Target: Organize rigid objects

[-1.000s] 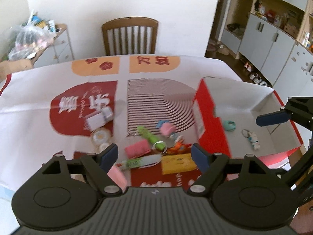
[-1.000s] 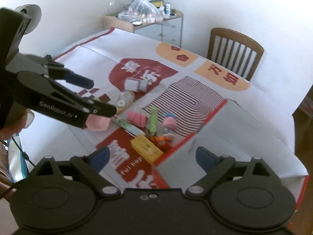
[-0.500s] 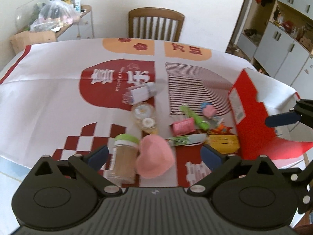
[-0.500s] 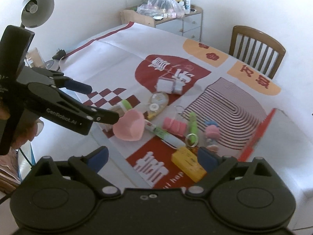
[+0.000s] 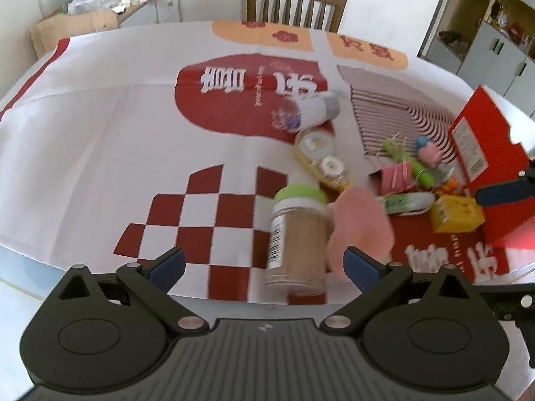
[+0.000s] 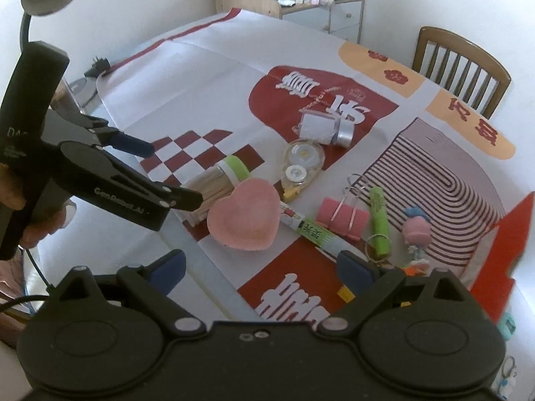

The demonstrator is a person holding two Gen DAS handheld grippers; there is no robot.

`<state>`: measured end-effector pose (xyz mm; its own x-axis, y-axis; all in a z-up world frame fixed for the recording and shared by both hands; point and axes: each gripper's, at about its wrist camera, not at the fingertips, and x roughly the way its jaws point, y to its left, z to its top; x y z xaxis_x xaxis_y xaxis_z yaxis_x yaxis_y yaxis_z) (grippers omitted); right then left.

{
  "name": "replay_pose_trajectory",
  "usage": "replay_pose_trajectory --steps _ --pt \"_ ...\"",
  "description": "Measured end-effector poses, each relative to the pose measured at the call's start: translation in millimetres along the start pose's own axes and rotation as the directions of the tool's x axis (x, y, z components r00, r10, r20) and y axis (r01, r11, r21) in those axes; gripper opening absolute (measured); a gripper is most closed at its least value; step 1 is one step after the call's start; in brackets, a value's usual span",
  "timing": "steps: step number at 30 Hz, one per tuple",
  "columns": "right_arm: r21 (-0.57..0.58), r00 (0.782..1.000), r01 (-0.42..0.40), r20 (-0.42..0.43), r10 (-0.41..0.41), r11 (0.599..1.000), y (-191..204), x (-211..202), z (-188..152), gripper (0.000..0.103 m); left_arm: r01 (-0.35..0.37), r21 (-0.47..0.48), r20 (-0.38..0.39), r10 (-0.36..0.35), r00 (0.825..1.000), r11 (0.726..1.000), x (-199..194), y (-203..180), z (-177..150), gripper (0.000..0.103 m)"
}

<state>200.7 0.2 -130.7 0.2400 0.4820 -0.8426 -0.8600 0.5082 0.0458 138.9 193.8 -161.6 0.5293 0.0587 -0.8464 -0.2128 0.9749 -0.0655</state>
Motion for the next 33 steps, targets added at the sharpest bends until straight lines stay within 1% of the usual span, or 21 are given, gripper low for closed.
replay_pose_trajectory --steps 3,6,8,12,14,19,22,24,26,27,30,33 --pt "-0.024 1.0 0.008 -0.017 -0.009 1.0 6 13 2 0.095 -0.008 0.04 -0.009 0.009 1.0 0.999 6 4 -4 0.101" --pt "-0.054 0.999 0.018 -0.031 -0.019 0.998 14 25 5 0.095 0.024 0.071 -0.003 -0.024 1.0 0.997 9 5 -6 0.101" --pt "-0.079 0.999 0.024 -0.041 -0.027 0.997 19 34 6 0.094 0.034 0.098 -0.001 -0.034 0.999 0.995 13 2 -6 0.101" --pt "-0.116 0.997 0.041 -0.06 -0.048 0.992 27 51 8 0.089 0.029 0.149 0.001 -0.03 1.0 0.988 22 -5 -4 0.101" --pt "-0.143 0.995 0.059 -0.067 -0.069 0.988 31 58 8 0.086 0.028 0.155 0.006 -0.029 1.0 0.987 26 -6 -4 0.101" --pt "-0.187 0.994 0.072 -0.067 -0.086 0.98 36 72 10 0.079 0.05 0.146 0.022 -0.054 0.998 0.988 31 -5 -2 0.101" --pt "-0.218 0.994 0.078 -0.064 -0.094 0.973 40 78 13 0.077 0.05 0.147 0.034 -0.056 0.998 0.988 33 -4 -1 0.1" --pt "-0.236 0.993 0.088 -0.061 -0.105 0.968 42 82 14 0.075 0.058 0.142 0.04 -0.064 0.997 0.988 34 -3 0 0.098" --pt "-0.241 0.992 0.096 -0.06 -0.113 0.966 43 85 15 0.071 0.075 0.132 0.037 -0.081 0.996 0.988 36 -1 1 0.089" --pt "-0.238 0.991 0.096 -0.062 -0.114 0.966 42 86 16 0.068 0.079 0.129 0.038 -0.085 0.996 0.988 36 0 1 0.088" --pt "-0.232 0.992 0.092 -0.064 -0.109 0.968 40 89 17 0.067 0.089 0.133 0.047 -0.096 0.994 0.987 35 0 0 0.081" --pt "-0.235 0.992 0.095 -0.059 -0.112 0.967 41 89 18 0.067 0.103 0.142 0.053 -0.111 0.992 0.985 33 -1 0 0.072"
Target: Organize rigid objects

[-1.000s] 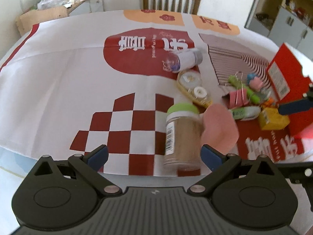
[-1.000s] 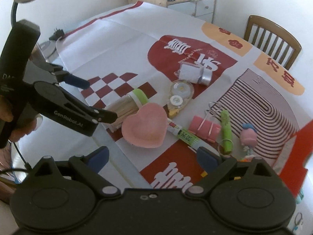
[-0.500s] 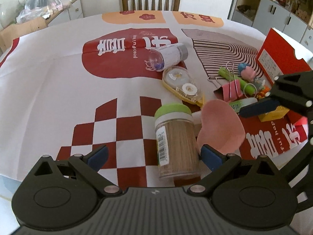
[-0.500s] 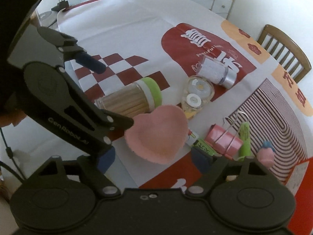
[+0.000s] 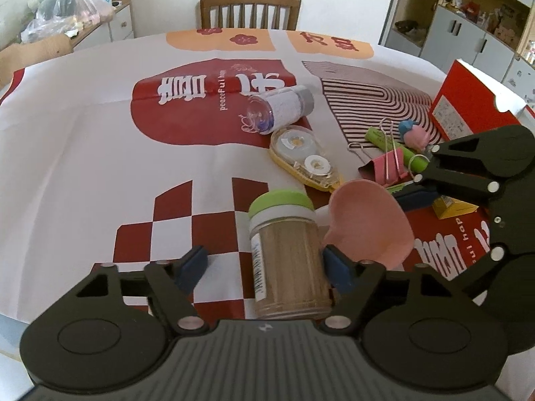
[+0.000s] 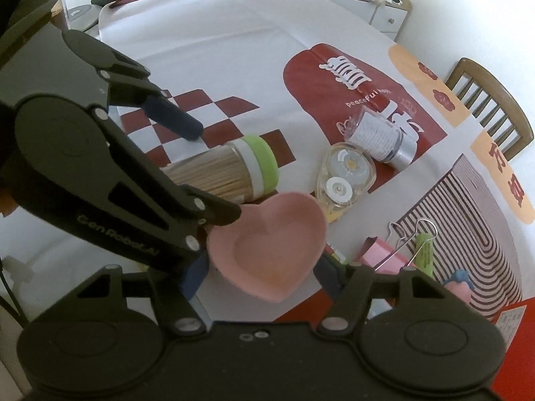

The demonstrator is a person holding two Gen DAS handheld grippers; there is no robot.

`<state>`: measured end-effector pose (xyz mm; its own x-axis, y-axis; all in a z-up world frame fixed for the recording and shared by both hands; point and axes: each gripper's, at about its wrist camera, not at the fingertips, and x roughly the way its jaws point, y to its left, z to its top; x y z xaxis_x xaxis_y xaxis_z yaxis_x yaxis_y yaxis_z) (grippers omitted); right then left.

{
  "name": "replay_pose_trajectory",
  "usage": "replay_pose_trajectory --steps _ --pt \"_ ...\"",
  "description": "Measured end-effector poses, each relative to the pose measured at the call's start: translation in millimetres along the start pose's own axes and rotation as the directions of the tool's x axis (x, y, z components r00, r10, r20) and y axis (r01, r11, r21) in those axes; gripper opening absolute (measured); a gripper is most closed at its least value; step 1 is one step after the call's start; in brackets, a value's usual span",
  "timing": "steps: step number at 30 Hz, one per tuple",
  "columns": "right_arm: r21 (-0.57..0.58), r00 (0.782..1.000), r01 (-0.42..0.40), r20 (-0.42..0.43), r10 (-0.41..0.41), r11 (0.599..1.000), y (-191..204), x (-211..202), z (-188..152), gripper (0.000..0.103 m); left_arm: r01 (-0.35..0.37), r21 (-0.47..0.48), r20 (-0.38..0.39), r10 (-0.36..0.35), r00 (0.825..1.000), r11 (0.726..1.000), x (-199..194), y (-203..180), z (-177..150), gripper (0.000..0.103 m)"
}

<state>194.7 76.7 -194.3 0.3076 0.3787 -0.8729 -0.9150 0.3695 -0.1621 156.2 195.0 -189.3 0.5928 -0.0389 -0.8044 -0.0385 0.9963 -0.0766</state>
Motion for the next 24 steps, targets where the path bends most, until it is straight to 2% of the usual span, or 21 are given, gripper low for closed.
replay_pose_trajectory --steps 2,4,5,9,11,13,16,21,23,24 --pt "0.004 1.0 -0.002 0.003 0.002 1.0 0 0 0 0.065 0.008 0.005 0.007 -0.009 1.0 1.0 -2 -1 0 0.057" --pt "0.013 1.0 -0.006 0.007 0.006 1.0 -1 -1 0 0.063 0.018 0.005 0.011 -0.018 1.0 1.0 -3 -3 2 0.046" --pt "0.017 1.0 -0.007 0.009 0.007 1.0 -1 -2 -1 0.062 0.022 0.003 0.011 -0.023 1.0 1.0 -4 -3 2 0.044" --pt "0.046 1.0 -0.005 0.019 0.004 0.999 -2 -3 -6 0.059 0.038 -0.029 0.008 -0.038 0.999 0.999 -5 0 1 0.044" --pt "0.059 1.0 0.0 0.025 -0.002 0.998 -3 -4 -8 0.053 0.045 -0.045 0.003 -0.045 0.999 0.998 -7 2 1 0.044" --pt "0.073 1.0 0.001 0.023 -0.002 0.997 -5 -4 -10 0.037 0.042 -0.066 -0.003 -0.042 0.999 0.997 -10 5 0 0.044" --pt "0.107 1.0 -0.015 0.022 0.013 0.994 -9 -5 -14 0.032 0.052 -0.098 -0.007 -0.052 0.999 0.994 -14 10 -2 0.044" --pt "0.11 0.999 -0.041 0.028 0.038 0.993 -11 -9 -19 0.043 0.032 -0.11 -0.005 -0.033 0.999 0.993 -20 13 -5 0.044" --pt "0.126 0.997 -0.064 0.043 0.059 0.99 -13 -13 -21 0.061 0.026 -0.116 -0.005 -0.027 1.0 0.993 -22 13 -6 0.044" --pt "0.137 0.996 -0.074 0.054 0.067 0.988 -14 -16 -21 0.078 0.023 -0.117 -0.006 -0.024 1.0 0.993 -23 14 -6 0.044"
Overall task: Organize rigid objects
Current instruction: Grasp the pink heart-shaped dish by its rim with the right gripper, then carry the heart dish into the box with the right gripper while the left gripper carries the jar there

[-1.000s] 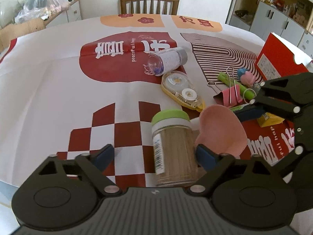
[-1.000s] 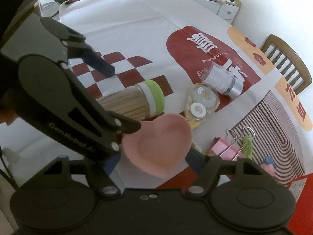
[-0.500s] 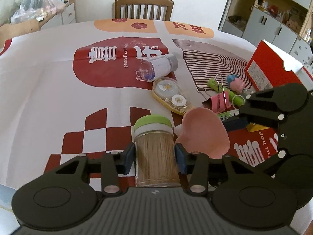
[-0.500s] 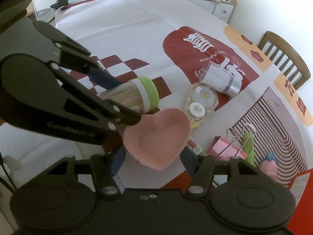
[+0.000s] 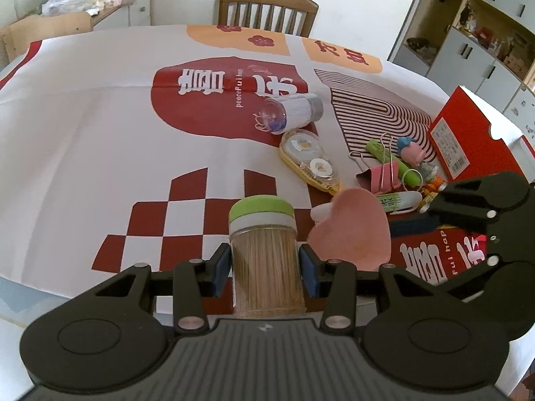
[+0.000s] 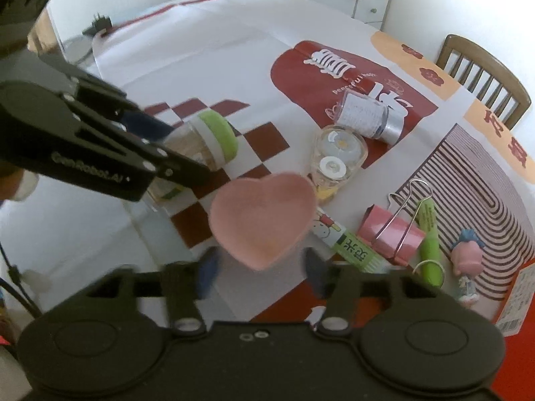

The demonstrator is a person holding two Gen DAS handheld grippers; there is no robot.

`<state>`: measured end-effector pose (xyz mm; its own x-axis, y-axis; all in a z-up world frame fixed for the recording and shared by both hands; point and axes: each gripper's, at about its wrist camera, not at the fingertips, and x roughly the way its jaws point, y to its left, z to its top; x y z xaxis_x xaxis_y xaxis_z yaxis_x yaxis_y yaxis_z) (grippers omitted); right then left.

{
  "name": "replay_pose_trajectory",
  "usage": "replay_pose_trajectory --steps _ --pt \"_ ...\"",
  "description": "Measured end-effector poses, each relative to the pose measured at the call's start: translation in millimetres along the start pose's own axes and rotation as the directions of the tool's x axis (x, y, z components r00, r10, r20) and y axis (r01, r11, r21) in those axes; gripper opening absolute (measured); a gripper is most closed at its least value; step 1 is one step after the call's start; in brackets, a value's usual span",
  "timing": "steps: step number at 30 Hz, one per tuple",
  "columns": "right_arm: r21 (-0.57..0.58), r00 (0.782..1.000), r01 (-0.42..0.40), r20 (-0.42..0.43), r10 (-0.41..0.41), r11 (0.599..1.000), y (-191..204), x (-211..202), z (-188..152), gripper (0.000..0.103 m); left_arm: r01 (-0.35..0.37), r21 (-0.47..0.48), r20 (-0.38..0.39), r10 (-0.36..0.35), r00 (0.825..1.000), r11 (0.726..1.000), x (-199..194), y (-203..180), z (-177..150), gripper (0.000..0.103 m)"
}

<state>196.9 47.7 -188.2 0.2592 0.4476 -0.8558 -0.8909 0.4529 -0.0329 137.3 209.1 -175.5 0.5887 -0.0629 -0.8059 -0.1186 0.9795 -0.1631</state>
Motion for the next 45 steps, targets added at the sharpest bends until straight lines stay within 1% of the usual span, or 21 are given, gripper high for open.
replay_pose_trajectory --steps 1,3,6,8,10,14,17,18,19,21,24,26,29,35,39,45 --pt "0.01 1.0 -0.002 0.015 0.002 1.0 -1 -2 0 0.083 -0.004 -0.001 0.0 0.004 1.0 1.0 -1 0 0 0.044" --pt "0.026 1.0 -0.019 0.019 0.019 0.999 -1 -2 4 0.081 -0.014 -0.002 0.004 0.014 1.0 1.0 -3 0 -1 0.044" --pt "0.03 1.0 -0.009 0.008 0.008 1.0 2 5 10 0.083 -0.026 -0.021 0.007 0.026 1.0 0.999 -7 4 -1 0.044" --pt "0.02 1.0 0.023 0.004 -0.023 1.0 6 10 13 0.086 -0.036 -0.031 0.01 0.036 0.999 0.999 -9 7 -2 0.044" --pt "0.007 0.998 0.058 0.004 -0.058 0.998 11 15 17 0.092 -0.045 -0.039 0.01 0.045 0.999 0.998 -10 10 -2 0.044" --pt "0.02 0.995 0.096 -0.015 -0.096 0.995 16 24 23 0.093 -0.056 -0.064 0.001 0.056 0.998 0.996 -12 17 -5 0.044" --pt "0.023 0.992 0.124 -0.011 -0.124 0.992 19 26 25 0.091 -0.058 -0.07 -0.001 0.058 0.998 0.996 -13 19 -7 0.043" --pt "0.025 0.991 0.135 -0.012 -0.135 0.991 20 27 25 0.088 -0.058 -0.069 -0.001 0.058 0.998 0.996 -13 19 -7 0.043" --pt "0.025 0.989 0.15 -0.011 -0.15 0.988 20 27 26 0.082 -0.058 -0.069 -0.001 0.058 0.998 0.996 -13 19 -7 0.043" --pt "0.024 0.987 0.161 -0.008 -0.161 0.987 20 26 27 0.077 -0.058 -0.068 0.0 0.058 0.998 0.996 -13 19 -7 0.044" --pt "0.038 0.989 0.149 -0.014 -0.149 0.988 18 24 27 0.076 -0.059 -0.066 -0.001 0.06 0.998 0.996 -14 18 -8 0.044" --pt "0.039 0.987 0.159 -0.008 -0.159 0.986 17 22 26 0.076 -0.063 -0.065 -0.003 0.062 0.998 0.996 -14 17 -7 0.044" --pt "0.054 0.989 0.151 0.004 -0.151 0.987 13 10 25 0.076 -0.061 -0.064 -0.005 0.061 0.998 0.996 -15 15 -5 0.044" --pt "0.075 0.99 0.137 0.024 -0.139 0.988 -1 -33 23 0.076 -0.041 -0.041 -0.008 0.041 0.999 0.998 -24 -3 6 0.044" --pt "0.095 0.989 0.136 0.048 -0.141 0.986 -15 -70 21 0.076 -0.01 -0.001 0.011 0.01 1.0 1.0 -34 -28 17 0.044" --pt "0.137 0.983 0.154 0.076 -0.165 0.979 -45 -118 8 0.076 0.035 0.067 0.045 -0.038 0.998 0.997 -48 -79 38 0.044"
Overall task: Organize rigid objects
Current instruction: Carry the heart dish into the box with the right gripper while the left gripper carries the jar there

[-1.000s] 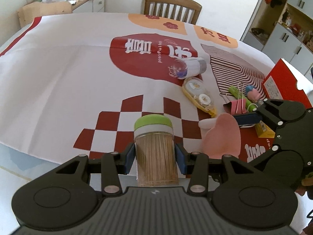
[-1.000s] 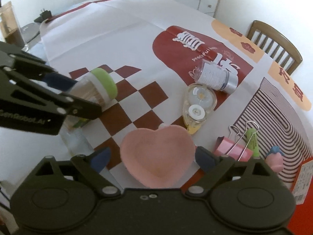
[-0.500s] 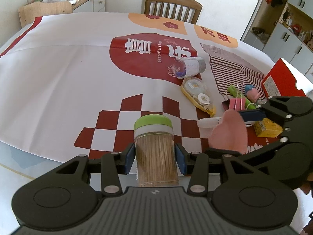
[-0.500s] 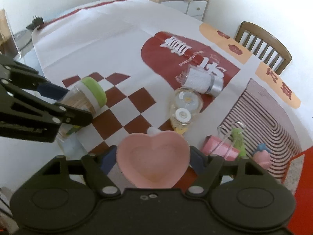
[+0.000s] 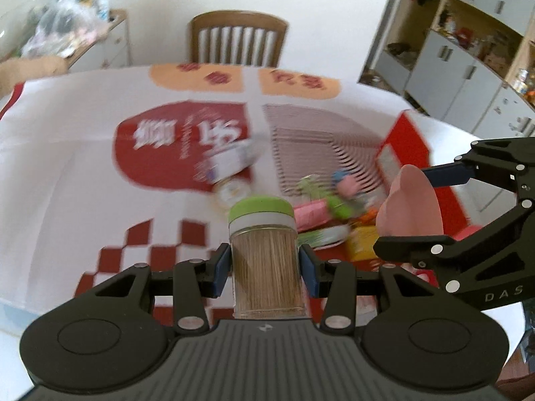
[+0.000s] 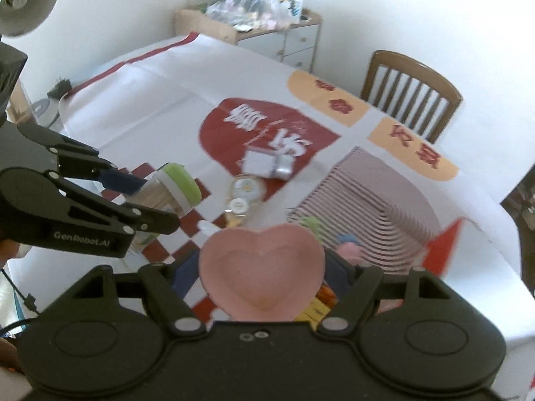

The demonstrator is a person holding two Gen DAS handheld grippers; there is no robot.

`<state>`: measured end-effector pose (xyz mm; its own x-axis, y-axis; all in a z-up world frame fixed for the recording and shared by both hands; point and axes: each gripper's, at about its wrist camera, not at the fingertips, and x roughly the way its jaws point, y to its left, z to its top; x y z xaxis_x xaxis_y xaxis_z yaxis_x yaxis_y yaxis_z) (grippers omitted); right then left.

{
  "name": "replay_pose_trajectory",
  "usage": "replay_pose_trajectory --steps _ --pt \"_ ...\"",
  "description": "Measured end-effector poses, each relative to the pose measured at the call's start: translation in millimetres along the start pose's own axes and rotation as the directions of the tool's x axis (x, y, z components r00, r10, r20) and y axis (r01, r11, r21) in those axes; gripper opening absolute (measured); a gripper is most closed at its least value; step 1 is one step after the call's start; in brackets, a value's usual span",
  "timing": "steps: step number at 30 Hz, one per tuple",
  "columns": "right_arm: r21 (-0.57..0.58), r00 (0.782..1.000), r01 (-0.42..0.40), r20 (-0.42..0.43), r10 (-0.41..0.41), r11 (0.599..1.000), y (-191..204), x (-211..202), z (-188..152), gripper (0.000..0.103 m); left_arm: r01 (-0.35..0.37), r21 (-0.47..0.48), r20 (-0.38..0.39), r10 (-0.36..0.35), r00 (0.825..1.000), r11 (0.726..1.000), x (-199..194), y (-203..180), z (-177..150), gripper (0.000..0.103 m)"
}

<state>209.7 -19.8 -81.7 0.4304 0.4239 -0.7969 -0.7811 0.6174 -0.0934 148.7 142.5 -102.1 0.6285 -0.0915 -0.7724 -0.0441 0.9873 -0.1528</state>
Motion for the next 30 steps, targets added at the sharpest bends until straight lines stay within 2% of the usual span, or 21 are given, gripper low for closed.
replay_pose_trajectory --steps 9,18,25,30 --pt "0.089 0.997 0.055 0.051 -0.059 0.995 -74 -51 -24 0.076 0.061 0.078 0.027 -0.064 0.998 0.995 3 -82 34 0.044" --pt "0.144 0.991 0.112 0.05 -0.121 0.983 -140 -79 -62 0.076 0.096 0.154 0.023 -0.101 0.995 0.983 21 -161 60 0.044" --pt "0.16 0.985 0.172 0.004 -0.175 0.972 -186 -73 -89 0.076 0.131 0.196 -0.047 -0.124 0.991 0.972 59 -216 70 0.044" --pt "0.165 0.977 0.211 -0.052 -0.205 0.964 -219 -58 -106 0.076 0.134 0.229 -0.111 -0.111 0.988 0.964 92 -248 68 0.044"
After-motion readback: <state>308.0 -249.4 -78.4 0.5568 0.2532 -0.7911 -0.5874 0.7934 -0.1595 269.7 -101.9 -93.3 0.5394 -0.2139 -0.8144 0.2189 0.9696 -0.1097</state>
